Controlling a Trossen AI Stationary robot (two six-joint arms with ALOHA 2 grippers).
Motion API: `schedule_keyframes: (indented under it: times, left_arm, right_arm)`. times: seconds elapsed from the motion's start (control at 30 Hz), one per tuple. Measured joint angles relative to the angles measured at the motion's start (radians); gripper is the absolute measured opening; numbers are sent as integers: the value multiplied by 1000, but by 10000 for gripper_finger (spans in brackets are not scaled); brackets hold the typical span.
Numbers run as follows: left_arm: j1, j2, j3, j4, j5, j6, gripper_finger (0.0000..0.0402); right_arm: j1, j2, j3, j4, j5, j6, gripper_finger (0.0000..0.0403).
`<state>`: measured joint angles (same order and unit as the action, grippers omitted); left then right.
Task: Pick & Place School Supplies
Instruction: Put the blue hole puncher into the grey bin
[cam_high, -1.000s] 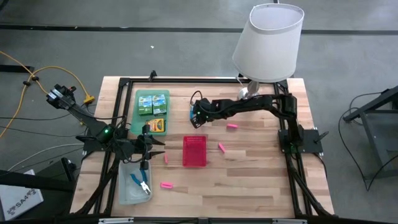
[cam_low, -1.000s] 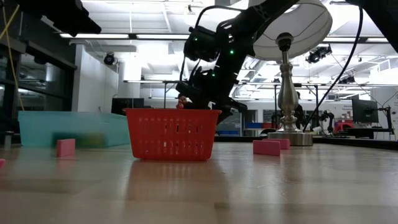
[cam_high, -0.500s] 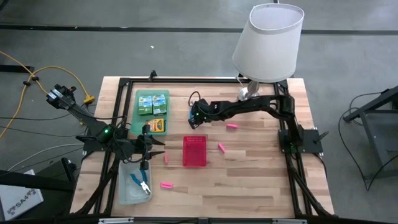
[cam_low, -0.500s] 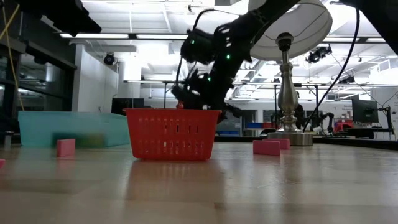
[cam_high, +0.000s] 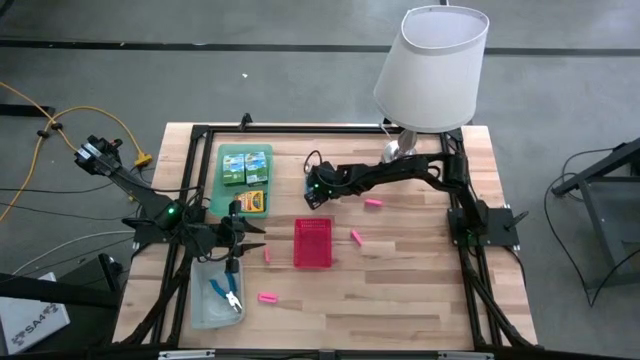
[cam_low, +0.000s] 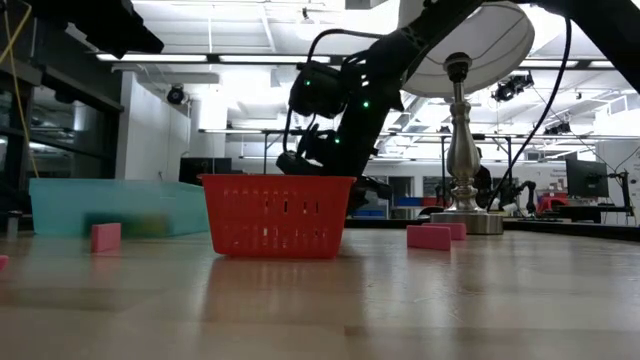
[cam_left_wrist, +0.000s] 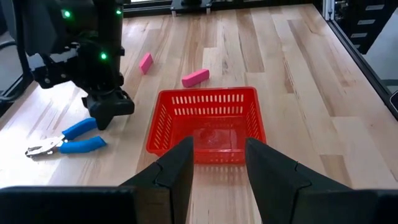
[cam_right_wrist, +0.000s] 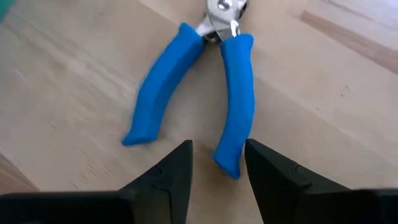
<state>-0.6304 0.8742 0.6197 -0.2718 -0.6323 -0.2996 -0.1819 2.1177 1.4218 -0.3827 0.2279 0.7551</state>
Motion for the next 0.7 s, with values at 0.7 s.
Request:
schedule_keyframes:
  times: [0.7]
  left_arm:
    - [0, 0, 0, 0, 0, 0, 138]
  right_arm:
    - [-9, -1, 0, -1, 27, 0, 138]
